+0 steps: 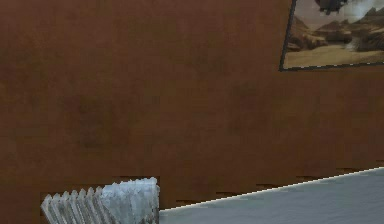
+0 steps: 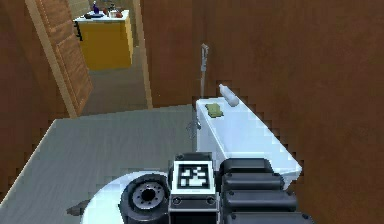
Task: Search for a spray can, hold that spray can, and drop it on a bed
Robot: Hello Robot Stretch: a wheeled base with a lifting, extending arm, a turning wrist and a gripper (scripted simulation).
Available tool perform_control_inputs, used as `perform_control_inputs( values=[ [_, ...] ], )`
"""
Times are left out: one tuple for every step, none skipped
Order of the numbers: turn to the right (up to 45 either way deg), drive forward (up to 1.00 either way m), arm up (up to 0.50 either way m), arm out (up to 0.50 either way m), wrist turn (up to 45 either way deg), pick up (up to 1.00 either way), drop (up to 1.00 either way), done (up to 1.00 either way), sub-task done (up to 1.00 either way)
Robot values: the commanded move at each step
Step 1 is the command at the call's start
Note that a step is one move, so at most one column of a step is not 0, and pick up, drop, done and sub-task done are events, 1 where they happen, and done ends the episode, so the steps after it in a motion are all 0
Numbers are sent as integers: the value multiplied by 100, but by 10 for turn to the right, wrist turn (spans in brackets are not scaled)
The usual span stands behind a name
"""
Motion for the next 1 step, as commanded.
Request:
perform_control_inputs(
  values=[
    [-450, 0, 0, 0, 0, 0, 0, 0, 0]
  ],
)
